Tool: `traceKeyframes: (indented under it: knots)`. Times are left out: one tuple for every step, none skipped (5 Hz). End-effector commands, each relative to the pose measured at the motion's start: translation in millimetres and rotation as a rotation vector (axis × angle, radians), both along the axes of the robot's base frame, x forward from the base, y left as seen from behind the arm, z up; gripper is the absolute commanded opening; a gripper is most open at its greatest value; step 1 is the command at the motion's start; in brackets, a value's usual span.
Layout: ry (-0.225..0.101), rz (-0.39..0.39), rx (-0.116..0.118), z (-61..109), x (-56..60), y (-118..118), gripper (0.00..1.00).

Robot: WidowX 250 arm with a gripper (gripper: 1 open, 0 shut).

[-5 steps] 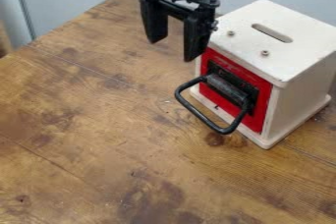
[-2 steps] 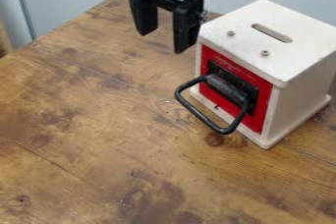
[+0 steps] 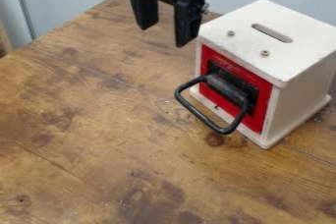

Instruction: Close the drawer

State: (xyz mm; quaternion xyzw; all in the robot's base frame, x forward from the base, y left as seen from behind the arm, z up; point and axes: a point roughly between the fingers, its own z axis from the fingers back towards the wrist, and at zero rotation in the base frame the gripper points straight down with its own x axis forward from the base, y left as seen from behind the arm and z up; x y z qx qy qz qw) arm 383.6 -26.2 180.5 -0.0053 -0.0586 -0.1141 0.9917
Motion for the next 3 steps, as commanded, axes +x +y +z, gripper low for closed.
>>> traceKeyframes:
  knots:
    - [-0.048,0.008,-0.008,13.7,7.6,2.7,1.0]
    - [-0.053,0.008,-0.004,12.7,10.3,1.0,1.0]
    - [-0.049,0.011,-0.003,14.2,11.3,0.3,1.0]
